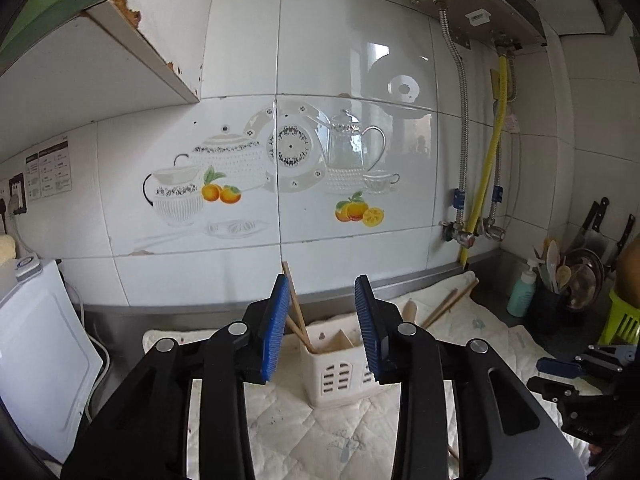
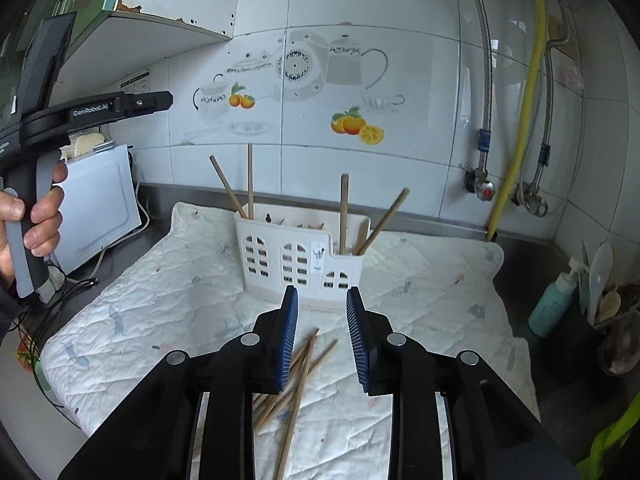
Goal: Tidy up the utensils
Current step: 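Open both grippers and move them back over the chopsticks on the mat, then close the left gripper on a chopstick while the right gripper grasps another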
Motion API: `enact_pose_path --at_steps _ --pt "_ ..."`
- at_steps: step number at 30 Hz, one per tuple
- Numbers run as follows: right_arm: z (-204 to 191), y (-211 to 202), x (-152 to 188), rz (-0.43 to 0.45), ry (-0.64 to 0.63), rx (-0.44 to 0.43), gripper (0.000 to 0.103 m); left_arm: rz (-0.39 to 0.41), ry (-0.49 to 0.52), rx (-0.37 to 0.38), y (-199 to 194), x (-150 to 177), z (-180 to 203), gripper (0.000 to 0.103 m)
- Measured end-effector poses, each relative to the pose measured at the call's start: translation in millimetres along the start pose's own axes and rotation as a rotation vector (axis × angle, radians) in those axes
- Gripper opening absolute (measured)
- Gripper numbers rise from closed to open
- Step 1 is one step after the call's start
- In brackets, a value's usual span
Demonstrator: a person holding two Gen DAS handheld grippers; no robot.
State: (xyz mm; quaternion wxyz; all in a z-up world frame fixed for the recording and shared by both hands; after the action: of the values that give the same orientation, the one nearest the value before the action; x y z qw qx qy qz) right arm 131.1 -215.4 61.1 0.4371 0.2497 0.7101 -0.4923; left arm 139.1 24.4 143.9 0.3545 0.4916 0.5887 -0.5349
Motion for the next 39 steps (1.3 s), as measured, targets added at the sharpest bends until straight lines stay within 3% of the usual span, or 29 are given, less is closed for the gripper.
enact_pose_path --at_steps 10,20,25,30,35,37,39 --pt "4 0 105 -0.125 0.092 -0.001 0.024 -0.122 -0.027 0.109 -42 106 42 0.034" --pt "4 3 150 -0.181 0.141 0.013 0.024 -0.344 -0.05 0.267 -47 214 94 0.034" --pt "3 4 156 -0.185 0.166 -0.001 0.024 -0.393 -0.074 0.311 -44 237 111 0.033" --pt "2 4 158 -0.187 0.17 0.0 0.024 -0.408 -0.056 0.31 -38 245 121 0.024" --pt "2 5 160 -0.188 0.171 0.004 0.024 -0.431 -0.056 0.315 -32 253 123 0.024" --pt "2 5 161 -0.191 0.174 0.003 0.023 -0.432 -0.044 0.317 -31 254 127 0.015" --pt "2 7 162 -0.193 0.176 0.001 0.023 -0.438 -0.031 0.307 -28 256 129 0.015"
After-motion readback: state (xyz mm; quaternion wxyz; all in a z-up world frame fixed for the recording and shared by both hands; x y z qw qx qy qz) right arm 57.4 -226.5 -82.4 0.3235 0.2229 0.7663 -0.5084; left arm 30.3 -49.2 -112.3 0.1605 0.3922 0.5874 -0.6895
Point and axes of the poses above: each gripper's, at about its wrist camera, not at the fingertips, and y roughly the way its jaws point, z to its right, x to its underside, the point moved 1 cm from there along y, roughly the way its jaws point, and after that the axes turned 11 degrees about y, right-handed, at the moved point
